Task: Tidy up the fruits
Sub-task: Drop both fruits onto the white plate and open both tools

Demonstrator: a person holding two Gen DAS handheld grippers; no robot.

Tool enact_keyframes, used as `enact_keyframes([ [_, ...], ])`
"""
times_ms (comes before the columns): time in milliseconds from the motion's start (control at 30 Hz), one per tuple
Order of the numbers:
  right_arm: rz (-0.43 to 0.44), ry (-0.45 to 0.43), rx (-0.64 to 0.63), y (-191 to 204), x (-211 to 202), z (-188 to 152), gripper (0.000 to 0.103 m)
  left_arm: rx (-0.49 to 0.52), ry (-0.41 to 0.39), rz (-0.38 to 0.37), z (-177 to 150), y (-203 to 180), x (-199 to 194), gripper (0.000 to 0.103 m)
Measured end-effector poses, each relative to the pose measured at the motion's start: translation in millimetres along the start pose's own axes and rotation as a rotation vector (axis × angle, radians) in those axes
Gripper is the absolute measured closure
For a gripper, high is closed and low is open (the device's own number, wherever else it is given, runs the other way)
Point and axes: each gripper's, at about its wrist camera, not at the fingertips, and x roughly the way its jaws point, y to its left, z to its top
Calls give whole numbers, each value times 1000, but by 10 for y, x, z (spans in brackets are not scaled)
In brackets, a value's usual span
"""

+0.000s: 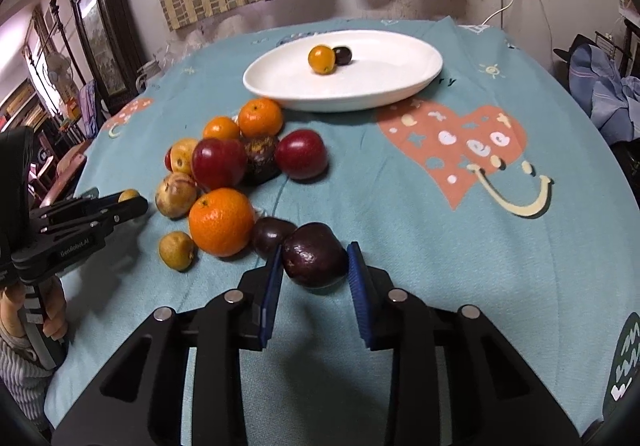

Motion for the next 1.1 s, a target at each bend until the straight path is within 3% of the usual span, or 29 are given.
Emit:
enact_keyframes([
  [100, 20, -29, 9, 3, -91, 57, 71, -19, -22, -16, 88, 18, -74, 77],
  [333, 8, -71, 23, -73, -111, 701, 70, 5, -70, -42, 852, -112, -43, 77],
  [600, -4, -93, 95, -262, 445, 1320, 70, 0, -30, -115, 1527, -438, 630, 77],
  [700, 4, -88, 127, -362, 607, 1406, 69, -5, -2, -110, 1600, -474, 877, 72],
  [733, 4, -76, 145, -407, 662, 1426, 65, -7, 2, -112, 1605, -485, 924, 67],
  [833, -12, -111, 166, -477, 615, 1397, 32, -14, -3, -109, 1594, -481, 961, 56],
  [1000, -5, -225, 113, -366, 146, 1363, 32, -44, -34, -111, 1507, -343, 692, 54],
  [1100, 35, -247, 105, -249, -137, 1271, 32, -58, -75, -68, 1354, -209, 386, 43],
])
